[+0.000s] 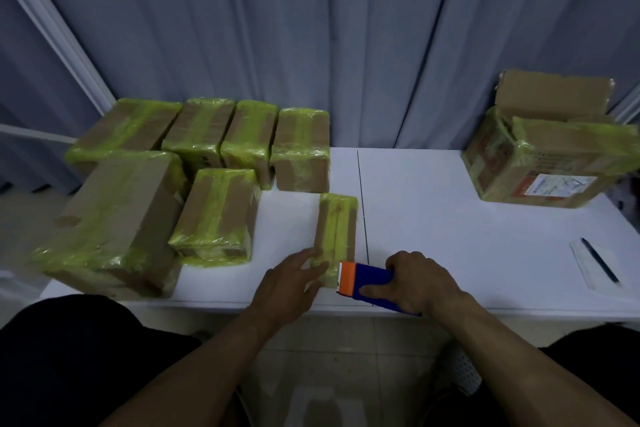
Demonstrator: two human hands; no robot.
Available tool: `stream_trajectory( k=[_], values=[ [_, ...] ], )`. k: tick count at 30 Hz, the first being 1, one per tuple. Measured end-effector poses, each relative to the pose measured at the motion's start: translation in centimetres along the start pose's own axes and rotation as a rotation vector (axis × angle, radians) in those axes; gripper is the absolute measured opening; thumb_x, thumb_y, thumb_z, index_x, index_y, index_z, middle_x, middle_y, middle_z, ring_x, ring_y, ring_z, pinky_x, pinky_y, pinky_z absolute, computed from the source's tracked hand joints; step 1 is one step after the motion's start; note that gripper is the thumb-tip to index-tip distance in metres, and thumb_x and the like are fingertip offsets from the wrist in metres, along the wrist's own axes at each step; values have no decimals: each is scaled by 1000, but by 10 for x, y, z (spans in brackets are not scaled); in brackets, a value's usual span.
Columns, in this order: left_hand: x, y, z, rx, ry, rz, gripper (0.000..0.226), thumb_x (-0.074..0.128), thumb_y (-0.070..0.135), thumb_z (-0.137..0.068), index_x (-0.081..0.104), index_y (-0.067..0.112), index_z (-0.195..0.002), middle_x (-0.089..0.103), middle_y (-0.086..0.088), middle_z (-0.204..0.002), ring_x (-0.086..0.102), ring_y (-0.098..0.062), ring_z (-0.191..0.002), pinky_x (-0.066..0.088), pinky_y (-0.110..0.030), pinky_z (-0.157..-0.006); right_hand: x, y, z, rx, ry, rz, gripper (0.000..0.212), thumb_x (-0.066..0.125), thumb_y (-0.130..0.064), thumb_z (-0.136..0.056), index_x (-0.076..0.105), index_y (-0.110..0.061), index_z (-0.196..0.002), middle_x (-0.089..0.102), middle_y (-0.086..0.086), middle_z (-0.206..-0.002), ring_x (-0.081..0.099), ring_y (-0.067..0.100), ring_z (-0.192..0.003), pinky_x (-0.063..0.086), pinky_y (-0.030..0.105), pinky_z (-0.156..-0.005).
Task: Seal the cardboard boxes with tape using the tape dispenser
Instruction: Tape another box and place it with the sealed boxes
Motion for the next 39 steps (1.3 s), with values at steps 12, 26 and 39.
stream_trajectory(
  k=[12, 26, 39],
  values=[
    [2, -7, -17, -95, -25, 10, 35, 63, 24, -94, 67, 14, -127, 72, -8, -117, 70, -25, -104, 56, -35, -92, -4, -12, 17, -66, -11, -82, 68, 68, -76, -78, 64, -20, -115, 70, -5, -102, 65, 9, -84, 55, 24, -72],
    [0, -18, -20, -217, -49, 85, 31, 67, 20, -94, 68, 17, -125, 70, 1, -122, 67, -16, -108, 39, -9, -94, -33, 31, 29, 10, 46, -32, 57, 69, -80, -73, 61, -27, -93, 63, -11, -82, 64, 8, -76, 52, 25, -64],
    [7, -12, -1, -60, -156, -66, 42, 49, 42, -98, 52, 33, -139, 54, 5, -142, 56, -13, -125, 42, -24, -105, 3, 18, 4, 6, -10, -15, 67, 68, -78, -76, 62, -21, -111, 62, -7, -94, 62, 11, -81, 48, 24, -65]
  ],
)
Point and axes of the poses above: each hand's wrist, its own z-axis away from the middle knuckle, its own x-axis out of the palm, y = z × x, the point moved 9 cm from there along -z, towards the middle knuckle
